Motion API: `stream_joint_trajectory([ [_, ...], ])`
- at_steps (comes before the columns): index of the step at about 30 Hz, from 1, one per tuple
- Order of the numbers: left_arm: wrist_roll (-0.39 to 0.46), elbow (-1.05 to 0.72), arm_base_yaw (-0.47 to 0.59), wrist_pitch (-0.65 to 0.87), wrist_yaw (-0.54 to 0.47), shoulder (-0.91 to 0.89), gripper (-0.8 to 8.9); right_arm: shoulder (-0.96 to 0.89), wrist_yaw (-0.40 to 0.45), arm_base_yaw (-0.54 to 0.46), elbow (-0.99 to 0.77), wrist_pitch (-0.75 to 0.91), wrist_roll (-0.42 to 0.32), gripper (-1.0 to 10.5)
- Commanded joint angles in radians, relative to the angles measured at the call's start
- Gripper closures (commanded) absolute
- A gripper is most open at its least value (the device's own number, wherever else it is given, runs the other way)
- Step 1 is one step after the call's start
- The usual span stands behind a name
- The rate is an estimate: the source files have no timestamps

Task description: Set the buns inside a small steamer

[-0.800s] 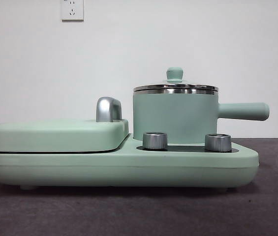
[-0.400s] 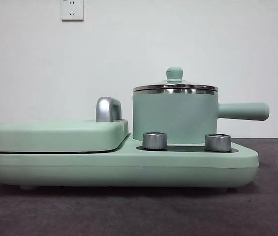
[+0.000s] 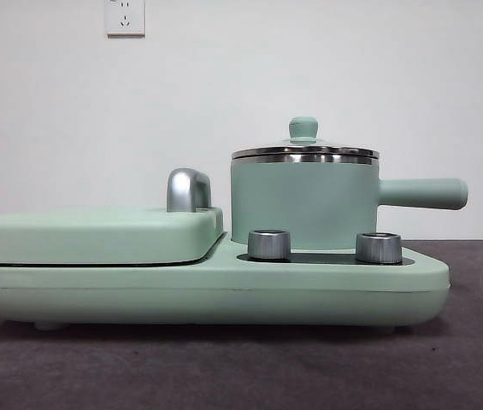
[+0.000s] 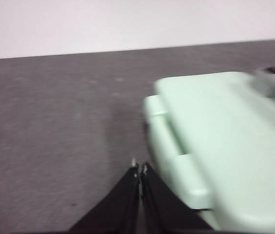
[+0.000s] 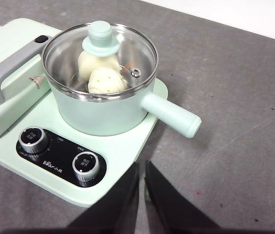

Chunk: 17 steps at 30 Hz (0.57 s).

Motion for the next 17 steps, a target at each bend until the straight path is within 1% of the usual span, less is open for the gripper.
stream_joint_trajectory([
  [1,0.019,-0.13,0.055,0.155,-0.003,-0.059,8.06,0.002,0.001,0.007,0.006,0.011,0.011,9.3],
  [3,0.018,-0.19,0.078,0.22,-0.003,-0.101,8.06,0.002,0.001,0.007,0.006,0.011,0.011,9.3],
  [5,0.018,-0.201,0.096,0.196,-0.003,-0.148,8.06,0.002,0.0,0.007,0.006,0.01,0.011,9.3],
  [8,-0.002,-0.201,0.101,0.221,-0.002,-0.144,8.06,0.002,0.001,0.007,0.006,0.011,0.01,9.3],
  [17,-0.002,-0.2,0.101,0.227,-0.002,-0.144,8.06,0.002,0.001,0.007,0.006,0.011,0.011,9.3],
])
